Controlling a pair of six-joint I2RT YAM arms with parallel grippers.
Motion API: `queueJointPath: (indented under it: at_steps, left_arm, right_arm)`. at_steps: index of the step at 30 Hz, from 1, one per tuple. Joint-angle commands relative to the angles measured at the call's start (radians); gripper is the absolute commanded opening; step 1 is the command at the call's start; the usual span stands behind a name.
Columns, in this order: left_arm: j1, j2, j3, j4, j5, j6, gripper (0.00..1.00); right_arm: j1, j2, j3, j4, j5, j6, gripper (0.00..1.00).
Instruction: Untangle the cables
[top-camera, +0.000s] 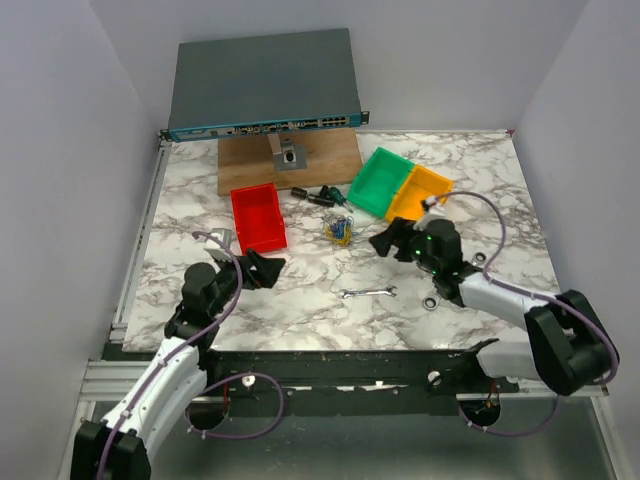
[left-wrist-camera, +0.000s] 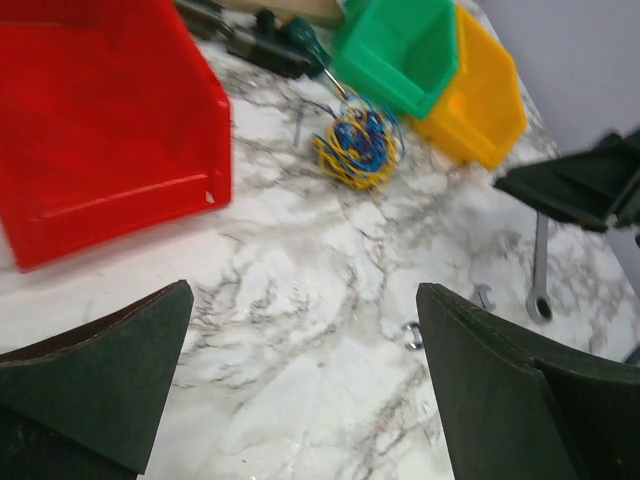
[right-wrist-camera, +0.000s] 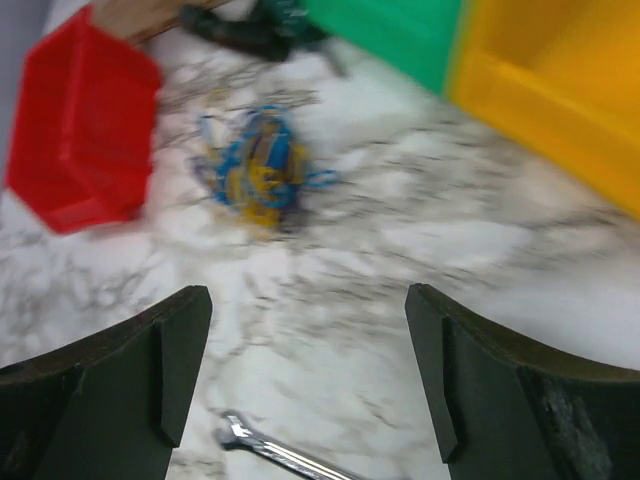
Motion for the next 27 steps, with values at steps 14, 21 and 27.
queueJointPath:
  at_steps: [14,21,27]
  left_arm:
    - [-0.151,0.388,0.274,0.091,-0.048,-0.002,0.98]
    - [-0.17,0.569,0.351,0.16,-0.017,-0.012,0.97]
    - [-0.184,0.749,0.423,0.217,0.032,-0.079,0.95]
  right_arm:
    - [0.168,0.553,0.468,0.005,-0.12,-0.022,0.57]
    - [0.186,0.526,0.426,0.046,-0.117,-0.045,0.01]
    - [0.196,0.374,0.281,0.11,-0.082,-0.045,0.01]
